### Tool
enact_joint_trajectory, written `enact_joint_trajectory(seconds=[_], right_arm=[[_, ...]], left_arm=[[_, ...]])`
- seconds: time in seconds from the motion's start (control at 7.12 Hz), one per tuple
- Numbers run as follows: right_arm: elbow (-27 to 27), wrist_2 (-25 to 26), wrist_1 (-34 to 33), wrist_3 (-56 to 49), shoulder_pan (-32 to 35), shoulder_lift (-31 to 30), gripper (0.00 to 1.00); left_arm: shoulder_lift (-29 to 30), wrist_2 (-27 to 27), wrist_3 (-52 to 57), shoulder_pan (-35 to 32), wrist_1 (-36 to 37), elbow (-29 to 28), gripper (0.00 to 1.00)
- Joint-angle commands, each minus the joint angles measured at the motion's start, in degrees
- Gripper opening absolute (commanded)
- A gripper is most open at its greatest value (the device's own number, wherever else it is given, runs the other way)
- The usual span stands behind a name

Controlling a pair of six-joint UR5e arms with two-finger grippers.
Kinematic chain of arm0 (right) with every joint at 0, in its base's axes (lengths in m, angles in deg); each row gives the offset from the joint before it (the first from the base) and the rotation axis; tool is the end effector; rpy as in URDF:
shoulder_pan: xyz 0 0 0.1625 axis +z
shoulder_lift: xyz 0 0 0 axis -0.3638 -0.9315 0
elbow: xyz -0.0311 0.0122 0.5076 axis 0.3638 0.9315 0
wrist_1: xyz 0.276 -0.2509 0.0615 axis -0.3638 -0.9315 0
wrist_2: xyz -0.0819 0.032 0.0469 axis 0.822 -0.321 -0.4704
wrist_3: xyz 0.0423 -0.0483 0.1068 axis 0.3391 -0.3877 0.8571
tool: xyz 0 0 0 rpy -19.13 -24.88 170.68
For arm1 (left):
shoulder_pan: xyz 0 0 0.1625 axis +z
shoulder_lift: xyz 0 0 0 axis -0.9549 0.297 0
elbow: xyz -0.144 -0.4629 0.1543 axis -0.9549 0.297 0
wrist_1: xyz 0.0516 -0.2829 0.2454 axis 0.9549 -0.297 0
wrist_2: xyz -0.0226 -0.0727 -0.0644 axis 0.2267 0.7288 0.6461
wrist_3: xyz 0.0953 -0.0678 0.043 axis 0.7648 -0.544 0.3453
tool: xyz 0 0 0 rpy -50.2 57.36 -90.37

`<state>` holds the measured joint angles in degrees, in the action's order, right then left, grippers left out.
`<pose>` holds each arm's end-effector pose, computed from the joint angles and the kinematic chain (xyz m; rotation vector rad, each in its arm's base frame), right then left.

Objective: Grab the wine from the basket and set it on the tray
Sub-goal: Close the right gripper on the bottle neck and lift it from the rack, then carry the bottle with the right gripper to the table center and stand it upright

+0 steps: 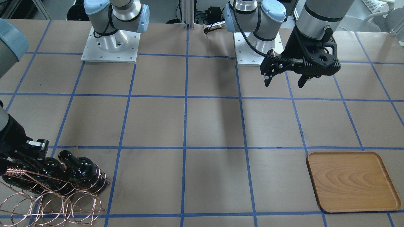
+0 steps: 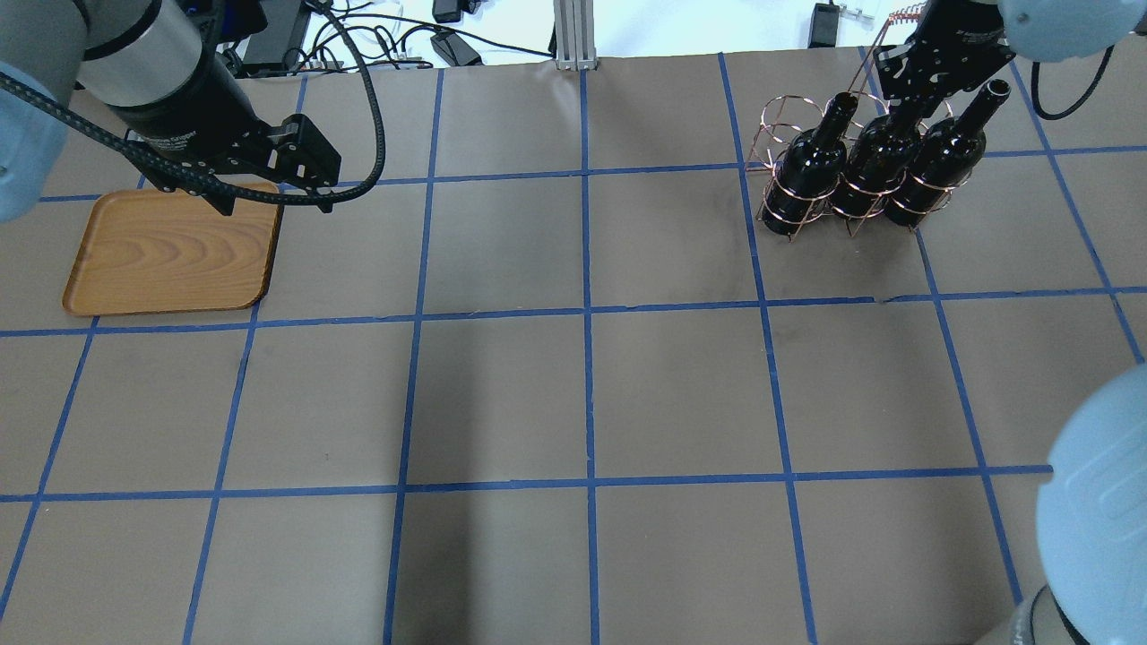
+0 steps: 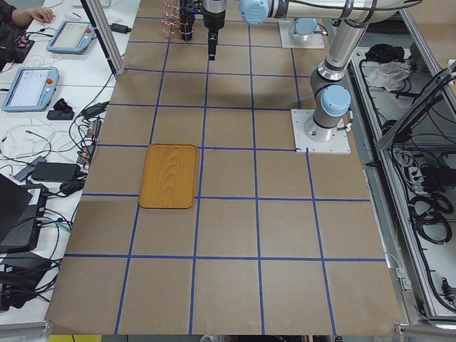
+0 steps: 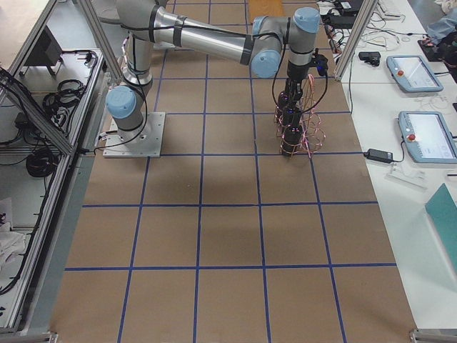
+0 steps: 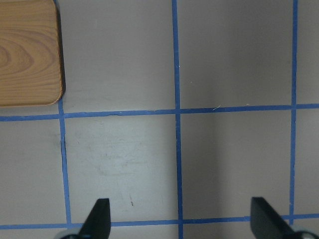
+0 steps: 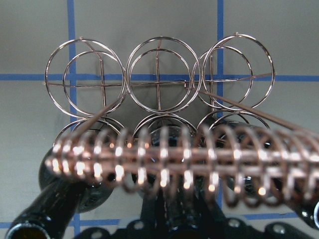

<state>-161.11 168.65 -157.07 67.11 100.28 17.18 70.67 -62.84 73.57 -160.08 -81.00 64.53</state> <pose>0.0019 -0.6582 0.4748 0.0131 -3.0725 0.1672 -0.1131 -0.4528 0.5592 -0.0336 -3.1389 0.1111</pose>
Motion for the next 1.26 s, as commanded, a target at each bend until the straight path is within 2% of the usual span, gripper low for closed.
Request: enact_joint_trajectory(seconds=[0.0,0.42,0.56,0.7,0.98,1.12], right_arm=[[3.33,-1.0,0.89,0.78,-0.02,-3.09,0.26],[4.31,0.31,9.84,1.39,0.16,-10.21,0.27],[3.27,2.14,13.08,2.88,0.42,-11.97,0.27],[0.91,1.64,14.16,6.63,0.94,-12.6,0.27],[-6.73,2.24,13.74,16.71,7.94,-14.53,0.24],[-8.33,1.64,13.3,22.17,11.72,-14.1,0.23]], left_arm=[[0.09,0.0,0.0,0.0,0.0,0.0,1.0],[0.27,0.09,0.0,0.0,0.0,0.0,1.0],[0.27,0.09,0.0,0.0,0.0,0.0,1.0],[0.27,0.09,0.0,0.0,0.0,0.0,1.0],[0.27,0.09,0.0,0.0,0.09,0.0,1.0],[0.27,0.09,0.0,0.0,0.0,0.0,1.0]])
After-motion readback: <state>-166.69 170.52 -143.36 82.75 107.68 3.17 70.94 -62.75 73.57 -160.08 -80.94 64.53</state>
